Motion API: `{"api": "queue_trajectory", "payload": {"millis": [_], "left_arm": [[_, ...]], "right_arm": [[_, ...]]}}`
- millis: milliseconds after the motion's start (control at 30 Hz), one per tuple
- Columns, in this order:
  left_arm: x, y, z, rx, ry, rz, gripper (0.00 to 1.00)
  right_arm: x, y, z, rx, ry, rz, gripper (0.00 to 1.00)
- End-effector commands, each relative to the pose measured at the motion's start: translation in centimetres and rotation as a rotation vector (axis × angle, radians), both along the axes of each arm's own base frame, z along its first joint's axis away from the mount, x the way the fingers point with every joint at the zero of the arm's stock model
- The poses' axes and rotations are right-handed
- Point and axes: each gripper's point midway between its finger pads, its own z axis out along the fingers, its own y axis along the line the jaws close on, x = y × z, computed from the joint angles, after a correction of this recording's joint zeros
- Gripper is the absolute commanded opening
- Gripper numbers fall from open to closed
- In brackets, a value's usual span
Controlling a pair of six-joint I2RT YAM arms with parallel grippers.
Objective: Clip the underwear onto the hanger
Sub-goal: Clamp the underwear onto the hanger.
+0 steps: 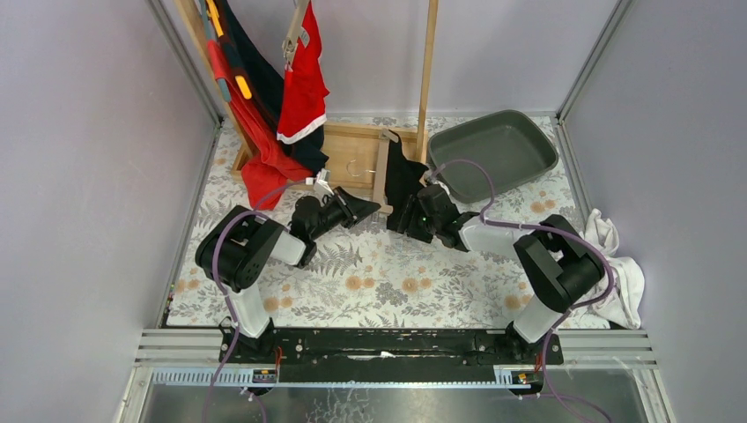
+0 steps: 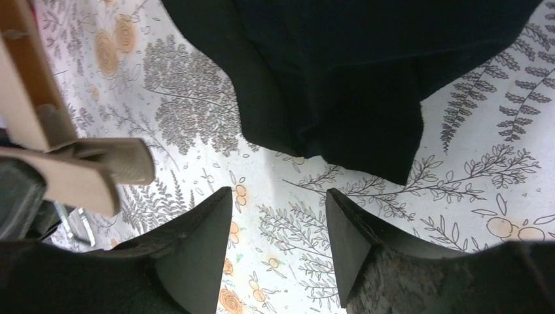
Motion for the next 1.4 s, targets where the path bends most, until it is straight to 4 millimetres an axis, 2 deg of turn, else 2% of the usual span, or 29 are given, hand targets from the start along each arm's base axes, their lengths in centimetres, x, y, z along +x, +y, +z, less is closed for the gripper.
{"api": "queue_trajectory", "payload": {"millis": [0, 367, 633, 767, 967, 1167, 1367], "left_arm": [[0.5, -0.5, 1.5, -0.010, -0.078, -0.035, 0.00], [0.3, -0.5, 1.1, -0.011, -0.069, -0.040, 0.00], [0.2, -0.4, 1.0, -0.011, -0.068, -0.041, 0.00], [0.1, -0.4, 0.9, -0.011, -0.065, -0.042, 0.00], [0.0, -0.3, 0.7, -0.008, -0.063, -0.043, 0.00], [-0.2, 0.1, 0.5, -0.002, -0.063, -0.040, 0.00], [0.0, 0.3, 0.8, 0.001, -0.076, -0.045, 0.00]], "right_arm": [[1.5, 0.7, 0.4, 0.017, -0.019, -0.054, 0.60], [3.2, 0.9, -0.5, 0.003, -0.036, -0.107, 0.56], [3.7, 0.9, -1.9, 0.001, -0.028, -0.139, 0.51], [3.5, 0.4, -2.6, -0.013, -0.025, -0.153, 0.43], [3.5, -0.1, -3.1, -0.012, -0.057, -0.164, 0.18], [3.5, -0.7, -1.4, 0.016, -0.154, -0.155, 0.02], [1.8, -0.2, 2.3, 0.111, -0.242, -0.068, 0.00]]}}
